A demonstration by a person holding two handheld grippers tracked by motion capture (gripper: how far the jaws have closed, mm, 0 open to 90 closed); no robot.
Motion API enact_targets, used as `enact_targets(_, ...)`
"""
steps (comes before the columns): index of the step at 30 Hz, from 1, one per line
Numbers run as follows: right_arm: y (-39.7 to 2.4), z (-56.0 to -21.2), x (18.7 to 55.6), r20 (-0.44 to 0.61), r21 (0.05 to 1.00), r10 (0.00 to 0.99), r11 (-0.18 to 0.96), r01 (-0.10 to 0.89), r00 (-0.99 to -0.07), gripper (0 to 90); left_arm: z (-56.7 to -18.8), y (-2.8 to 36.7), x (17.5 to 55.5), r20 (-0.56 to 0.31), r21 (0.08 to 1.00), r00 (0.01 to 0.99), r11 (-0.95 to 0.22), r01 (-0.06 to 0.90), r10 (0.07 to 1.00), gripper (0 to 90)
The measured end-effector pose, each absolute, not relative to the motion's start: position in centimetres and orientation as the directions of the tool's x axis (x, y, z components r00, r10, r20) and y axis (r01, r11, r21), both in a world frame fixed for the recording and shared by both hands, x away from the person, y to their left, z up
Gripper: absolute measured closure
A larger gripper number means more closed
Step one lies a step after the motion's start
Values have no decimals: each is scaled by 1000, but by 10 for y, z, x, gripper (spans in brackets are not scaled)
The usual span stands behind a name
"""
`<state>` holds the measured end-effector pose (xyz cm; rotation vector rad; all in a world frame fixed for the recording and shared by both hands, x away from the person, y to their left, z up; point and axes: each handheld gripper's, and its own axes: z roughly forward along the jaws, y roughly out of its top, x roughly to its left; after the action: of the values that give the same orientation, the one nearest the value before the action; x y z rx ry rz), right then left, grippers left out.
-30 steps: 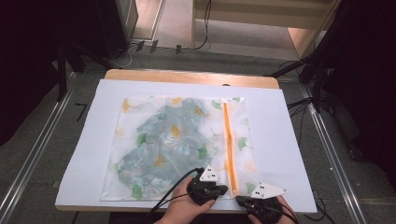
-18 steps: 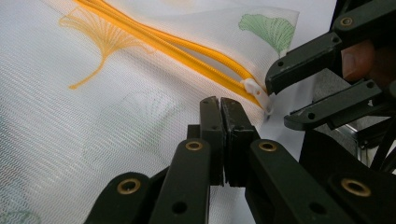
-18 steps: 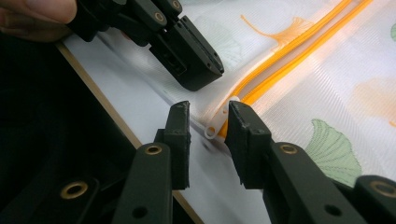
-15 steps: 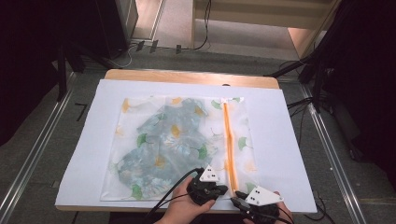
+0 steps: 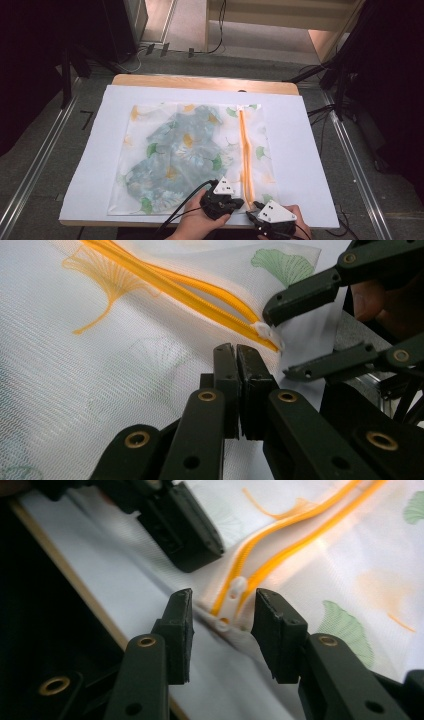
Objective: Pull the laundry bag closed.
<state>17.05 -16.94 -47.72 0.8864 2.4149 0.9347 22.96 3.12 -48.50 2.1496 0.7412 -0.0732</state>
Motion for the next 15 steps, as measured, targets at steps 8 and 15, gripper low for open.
enact_targets(8,-173,-478,176,-49,698,691,540,470,-721,758,-485,31,230,-299,703,823,-472,533,483,891)
enact_targets(15,-177,-472,176,-41,694,695,537,480,-718,856,-485,31,229,-296,704,825,-474,529,481,889)
